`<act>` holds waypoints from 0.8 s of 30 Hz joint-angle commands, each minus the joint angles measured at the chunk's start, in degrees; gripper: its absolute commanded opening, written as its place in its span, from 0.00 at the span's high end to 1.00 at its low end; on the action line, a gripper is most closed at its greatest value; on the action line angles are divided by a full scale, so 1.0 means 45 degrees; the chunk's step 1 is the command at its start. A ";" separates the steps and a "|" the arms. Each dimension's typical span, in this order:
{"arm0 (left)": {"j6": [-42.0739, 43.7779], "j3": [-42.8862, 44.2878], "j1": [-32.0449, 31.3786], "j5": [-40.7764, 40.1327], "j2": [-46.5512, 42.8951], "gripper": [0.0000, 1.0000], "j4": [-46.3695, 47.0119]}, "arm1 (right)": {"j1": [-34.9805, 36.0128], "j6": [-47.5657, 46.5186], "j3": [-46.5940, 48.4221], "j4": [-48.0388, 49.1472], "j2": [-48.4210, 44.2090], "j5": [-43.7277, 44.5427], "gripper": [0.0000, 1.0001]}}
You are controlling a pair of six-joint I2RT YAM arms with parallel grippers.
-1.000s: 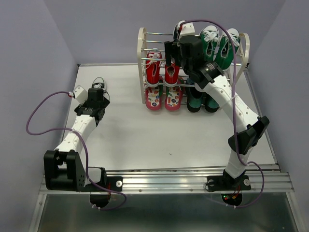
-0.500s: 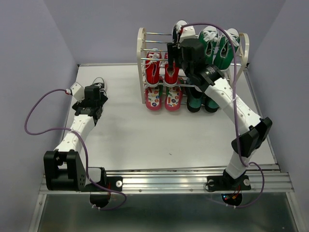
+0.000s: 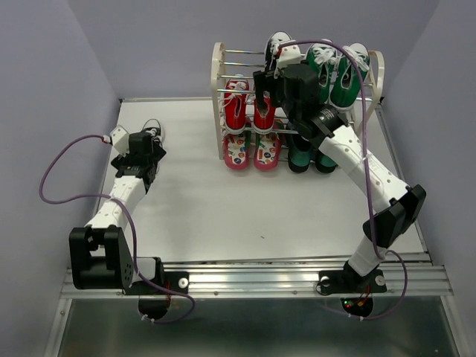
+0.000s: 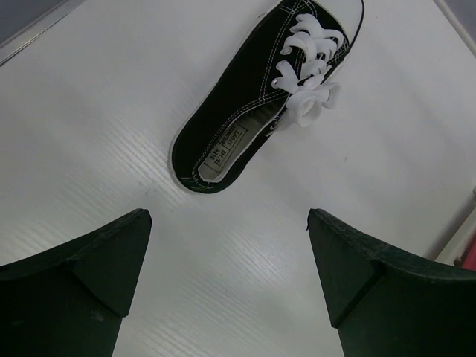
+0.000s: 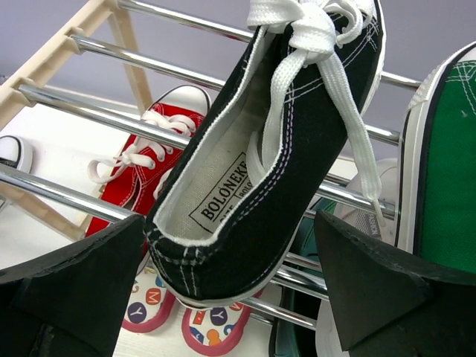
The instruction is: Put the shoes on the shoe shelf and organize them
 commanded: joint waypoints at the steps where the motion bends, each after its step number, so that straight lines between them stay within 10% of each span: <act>1: 0.0957 -0.0261 0.0142 0.0154 0.0177 0.01 0.1062 | -0.0010 -0.0287 0.0002 0.0291 -0.0872 -0.0294 0.00; 24: 0.3146 0.0401 0.0787 0.0995 0.3789 0.01 0.2628 | -0.0010 0.1701 -0.4891 -0.0296 -0.6241 -0.7242 0.00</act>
